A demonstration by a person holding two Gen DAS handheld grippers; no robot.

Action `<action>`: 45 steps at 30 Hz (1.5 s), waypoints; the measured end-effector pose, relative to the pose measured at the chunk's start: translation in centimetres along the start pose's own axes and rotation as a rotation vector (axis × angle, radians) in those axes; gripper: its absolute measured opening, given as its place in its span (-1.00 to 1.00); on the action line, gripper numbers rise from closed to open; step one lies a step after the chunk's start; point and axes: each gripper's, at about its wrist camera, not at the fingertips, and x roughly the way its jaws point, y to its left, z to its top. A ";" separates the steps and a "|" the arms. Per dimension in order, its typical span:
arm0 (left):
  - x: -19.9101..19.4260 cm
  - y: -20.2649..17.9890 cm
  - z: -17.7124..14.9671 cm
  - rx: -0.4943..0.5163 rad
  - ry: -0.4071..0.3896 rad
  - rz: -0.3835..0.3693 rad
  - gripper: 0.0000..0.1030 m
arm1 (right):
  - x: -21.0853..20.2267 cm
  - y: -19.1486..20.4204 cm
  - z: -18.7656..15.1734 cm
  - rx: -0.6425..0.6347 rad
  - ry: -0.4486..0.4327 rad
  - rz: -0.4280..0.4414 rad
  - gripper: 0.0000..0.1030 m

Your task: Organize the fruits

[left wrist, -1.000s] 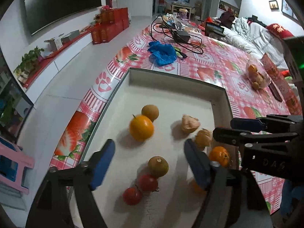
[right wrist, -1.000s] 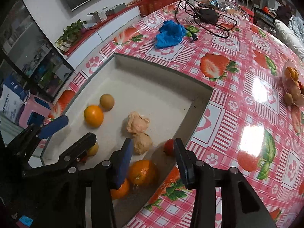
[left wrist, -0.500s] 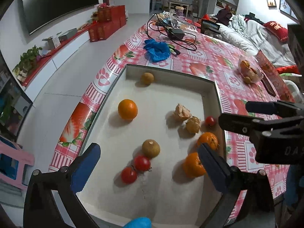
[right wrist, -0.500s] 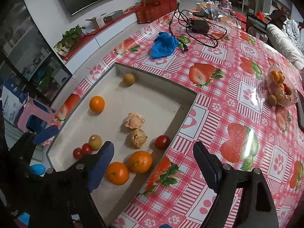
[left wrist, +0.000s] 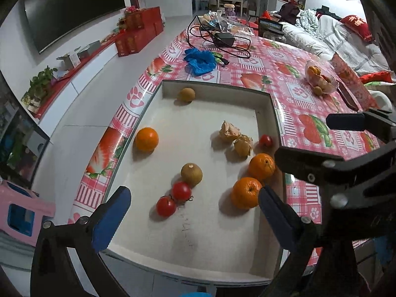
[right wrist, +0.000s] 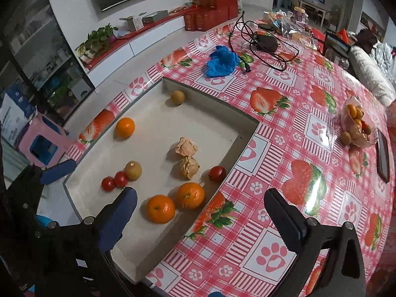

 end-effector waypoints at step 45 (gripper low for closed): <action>-0.8 -1.7 -1.8 0.076 0.013 0.021 0.99 | 1.1 1.5 -1.9 -0.096 0.061 -0.112 1.00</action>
